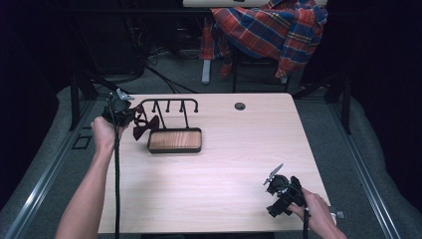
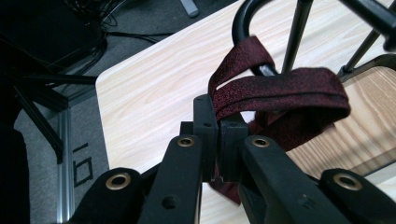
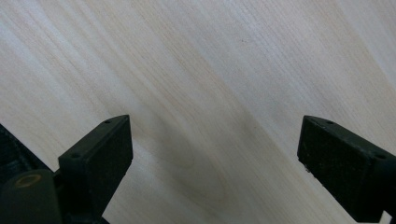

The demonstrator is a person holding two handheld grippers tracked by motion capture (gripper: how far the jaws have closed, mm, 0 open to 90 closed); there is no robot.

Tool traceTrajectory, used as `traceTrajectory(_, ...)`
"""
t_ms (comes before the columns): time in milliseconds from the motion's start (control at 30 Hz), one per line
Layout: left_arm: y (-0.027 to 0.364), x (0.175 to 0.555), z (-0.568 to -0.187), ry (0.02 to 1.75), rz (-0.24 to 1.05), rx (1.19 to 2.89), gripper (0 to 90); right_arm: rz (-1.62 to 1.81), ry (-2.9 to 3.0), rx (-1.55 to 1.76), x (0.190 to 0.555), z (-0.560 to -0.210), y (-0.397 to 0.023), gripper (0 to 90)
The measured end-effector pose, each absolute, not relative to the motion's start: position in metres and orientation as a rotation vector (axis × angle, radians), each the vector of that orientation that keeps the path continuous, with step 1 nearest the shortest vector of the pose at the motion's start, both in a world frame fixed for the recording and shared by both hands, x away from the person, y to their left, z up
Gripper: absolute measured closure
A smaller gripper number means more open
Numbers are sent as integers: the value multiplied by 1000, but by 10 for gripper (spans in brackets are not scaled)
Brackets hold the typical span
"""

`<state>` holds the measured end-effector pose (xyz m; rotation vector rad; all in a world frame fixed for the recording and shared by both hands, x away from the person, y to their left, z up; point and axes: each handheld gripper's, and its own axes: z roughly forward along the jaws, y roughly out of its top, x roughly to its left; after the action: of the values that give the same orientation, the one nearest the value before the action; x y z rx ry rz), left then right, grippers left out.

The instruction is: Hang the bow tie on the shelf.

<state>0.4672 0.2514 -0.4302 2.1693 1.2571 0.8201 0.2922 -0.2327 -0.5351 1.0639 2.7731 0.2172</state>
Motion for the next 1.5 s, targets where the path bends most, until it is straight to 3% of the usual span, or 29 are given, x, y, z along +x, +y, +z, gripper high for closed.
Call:
traceTrajectory(333, 245, 476, -435, 1266, 821, 2188, 883, 208, 2779, 1062, 292, -535, -233, 101)
traceTrajectory(500, 244, 477, -438, 1276, 812, 2192, 835, 214, 2778, 1058, 292, -535, -233, 101)
traceTrajectory(533, 245, 476, -439, 1283, 813, 2191, 786, 213, 2779, 1057, 292, -535, -233, 100)
traceTrajectory(1067, 258, 462, -435, 1319, 836, 2177, 474, 198, 2784, 1053, 292, -535, -232, 101)
traceTrajectory(1133, 259, 460, -434, 1307, 839, 2174, 478, 195, 2781, 1048, 292, -535, -232, 101)
traceTrajectory(1300, 260, 456, -429, 1268, 826, 2187, 595, 196, 2783, 1052, 292, -536, -232, 101)
traceTrajectory(1500, 260, 451, -425, 1270, 816, 2197, 514, 199, 2786, 1054, 292, -536, -232, 101)
